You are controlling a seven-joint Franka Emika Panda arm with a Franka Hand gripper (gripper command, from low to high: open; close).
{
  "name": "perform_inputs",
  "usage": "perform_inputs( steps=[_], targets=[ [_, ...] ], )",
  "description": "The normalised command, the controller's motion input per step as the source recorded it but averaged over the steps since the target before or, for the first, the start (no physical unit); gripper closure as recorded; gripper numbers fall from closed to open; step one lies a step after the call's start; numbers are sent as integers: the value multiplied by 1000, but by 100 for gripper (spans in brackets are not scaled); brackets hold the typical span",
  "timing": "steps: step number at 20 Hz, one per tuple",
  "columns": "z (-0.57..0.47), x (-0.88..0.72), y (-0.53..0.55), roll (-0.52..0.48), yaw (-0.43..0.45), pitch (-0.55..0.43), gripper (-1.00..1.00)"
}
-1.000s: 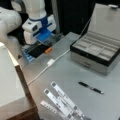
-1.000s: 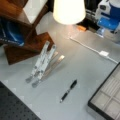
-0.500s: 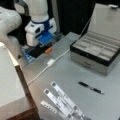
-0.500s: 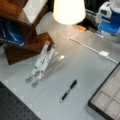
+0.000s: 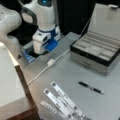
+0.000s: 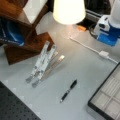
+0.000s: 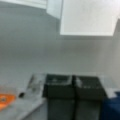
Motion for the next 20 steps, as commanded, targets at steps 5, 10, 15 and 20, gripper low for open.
perform_inputs(
  steps=[5, 10, 15, 20],
  targets=[
    [-352, -405, -227, 71, 88, -302, 100],
    [-426, -453, -165, 75, 82, -340, 100],
    [-451, -482, -121, 73, 62, -370, 100],
    [-345, -516, -106, 56, 52, -390, 100]
  ],
)
